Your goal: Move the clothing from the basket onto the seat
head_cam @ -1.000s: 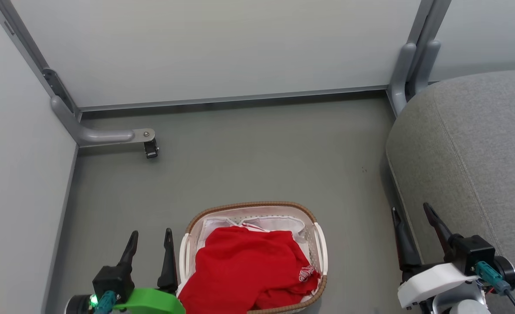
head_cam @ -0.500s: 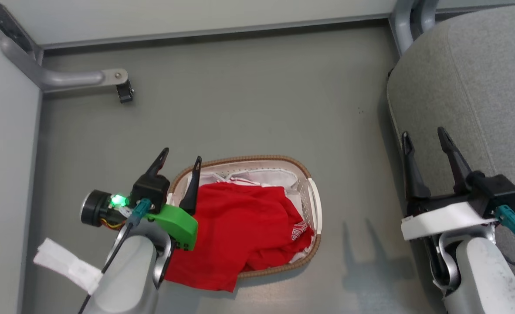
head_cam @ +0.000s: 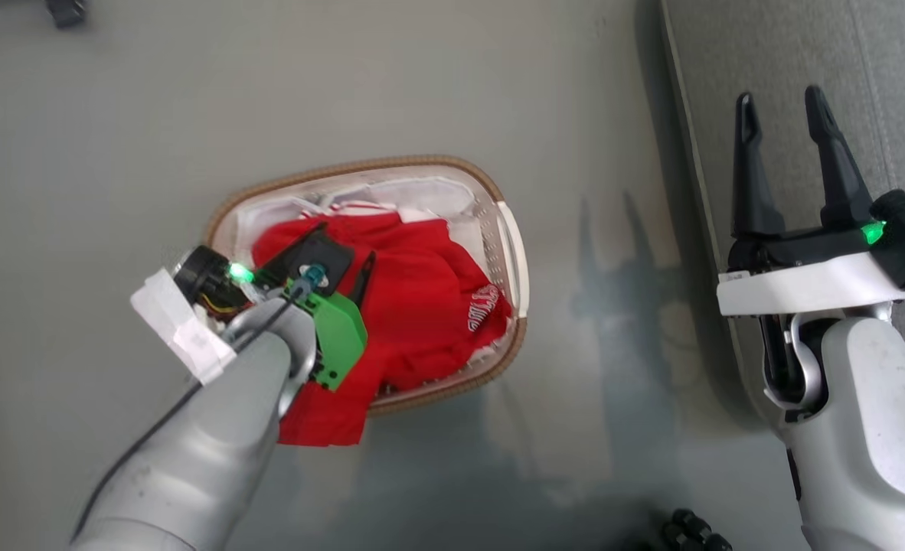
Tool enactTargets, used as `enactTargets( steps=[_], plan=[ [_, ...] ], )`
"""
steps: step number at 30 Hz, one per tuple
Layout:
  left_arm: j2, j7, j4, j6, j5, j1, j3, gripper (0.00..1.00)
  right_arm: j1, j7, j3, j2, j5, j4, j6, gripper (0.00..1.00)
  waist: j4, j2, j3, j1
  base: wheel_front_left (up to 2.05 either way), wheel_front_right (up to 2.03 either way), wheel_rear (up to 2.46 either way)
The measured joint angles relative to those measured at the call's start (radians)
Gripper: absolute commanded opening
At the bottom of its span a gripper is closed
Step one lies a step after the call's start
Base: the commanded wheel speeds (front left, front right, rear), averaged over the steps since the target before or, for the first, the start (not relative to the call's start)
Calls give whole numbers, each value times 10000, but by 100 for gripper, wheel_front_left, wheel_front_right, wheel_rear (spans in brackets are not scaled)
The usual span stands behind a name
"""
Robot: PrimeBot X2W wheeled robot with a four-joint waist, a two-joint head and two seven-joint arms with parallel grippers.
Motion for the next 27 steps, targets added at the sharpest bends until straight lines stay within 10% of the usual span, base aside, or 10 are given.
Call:
enactTargets(
  steps=[27],
  plan=[
    [1459, 1147, 1515, -2, -2539, -2710, -4000, 100, -647, 0, 376, 2, 717, -125, 0, 100, -1518, 0, 2902, 0, 0, 0, 0]
  ],
)
